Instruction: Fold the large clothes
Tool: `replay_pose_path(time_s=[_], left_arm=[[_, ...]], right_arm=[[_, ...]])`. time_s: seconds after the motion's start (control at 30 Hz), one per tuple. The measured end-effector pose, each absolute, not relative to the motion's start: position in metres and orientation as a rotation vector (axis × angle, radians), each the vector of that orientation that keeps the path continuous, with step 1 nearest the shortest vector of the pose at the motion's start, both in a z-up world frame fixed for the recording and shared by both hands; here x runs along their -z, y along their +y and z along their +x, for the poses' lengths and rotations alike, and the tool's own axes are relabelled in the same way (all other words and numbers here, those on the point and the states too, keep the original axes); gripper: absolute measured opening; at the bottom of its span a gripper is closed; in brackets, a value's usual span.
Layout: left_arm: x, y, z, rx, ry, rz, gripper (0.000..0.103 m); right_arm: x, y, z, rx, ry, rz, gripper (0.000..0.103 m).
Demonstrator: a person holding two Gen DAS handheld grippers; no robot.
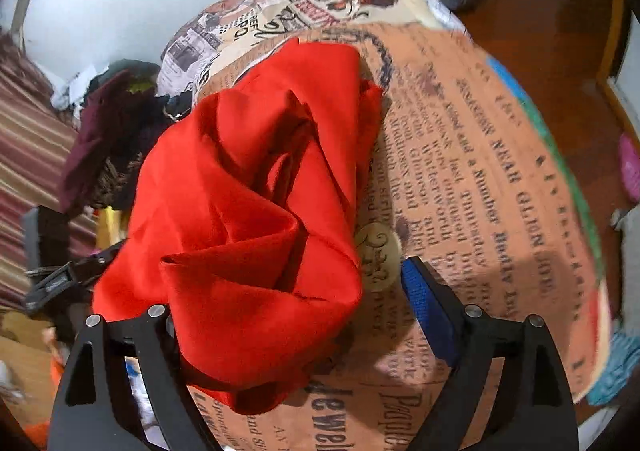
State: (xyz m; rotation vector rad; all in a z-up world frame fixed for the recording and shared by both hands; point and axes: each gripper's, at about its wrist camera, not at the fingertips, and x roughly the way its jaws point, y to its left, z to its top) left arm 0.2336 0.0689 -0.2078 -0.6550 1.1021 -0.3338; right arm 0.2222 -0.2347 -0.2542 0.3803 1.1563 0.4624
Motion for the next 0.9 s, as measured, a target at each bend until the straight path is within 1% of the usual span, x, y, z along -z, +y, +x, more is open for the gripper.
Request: replay_pose_path(time_s=[0.17, 0.33, 0.4, 0.43, 0.47, 0.5, 0.53, 0.57, 0.6, 0.63, 0.67, 0.77, 0.9], left_arm=[[0.234, 0.073, 0.249, 0.38, 1.14, -0.829, 0.078], [0.237, 0.067, 0.257, 0.417, 1.127, -0.871, 0.079], [0.234, 0.063, 0.259, 0.432, 1.126, -0.869, 0.078], [0.23, 0.06, 0.259, 0.433, 1.121, -0.845, 0.076], [0.225, 0.058, 0.258, 0.432, 1.112, -0.819, 0.069], [0.22, 0.057, 0.257, 0.433, 1.099, -0.791, 0.061], [0.215, 0.056, 0.255, 0.435, 1.086, -0.768, 0.056], [0.208, 0.057, 0.253, 0.439, 1.07, -0.752, 0.047], [0.204, 0.058, 0.251, 0.443, 1.059, -0.745, 0.042], [0.198, 0.06, 0.249, 0.45, 1.048, -0.743, 0.035], [0.195, 0.061, 0.251, 0.458, 1.038, -0.745, 0.031], [0.176, 0.065, 0.25, 0.465, 1.005, -0.705, 0.028], [0.14, 0.079, 0.246, 0.467, 0.933, -0.631, 0.027]], right_arm=[[0.258, -0.231, 0.234, -0.533, 1.165, 0.448, 0.086], [0.273, -0.232, 0.245, -0.63, 1.199, 0.588, 0.085], [0.275, -0.231, 0.246, -0.668, 1.202, 0.626, 0.074], [0.276, -0.23, 0.246, -0.696, 1.21, 0.651, 0.063], [0.275, -0.23, 0.246, -0.711, 1.211, 0.67, 0.057], [0.272, -0.231, 0.246, -0.71, 1.208, 0.666, 0.054], [0.269, -0.23, 0.244, -0.708, 1.202, 0.652, 0.046], [0.266, -0.23, 0.243, -0.708, 1.195, 0.641, 0.04], [0.261, -0.23, 0.241, -0.701, 1.198, 0.631, 0.038], [0.257, -0.229, 0.24, -0.697, 1.193, 0.621, 0.034], [0.252, -0.229, 0.239, -0.694, 1.189, 0.611, 0.031], [0.236, -0.223, 0.239, -0.698, 1.17, 0.578, 0.028], [0.207, -0.208, 0.245, -0.713, 1.119, 0.53, 0.027]])
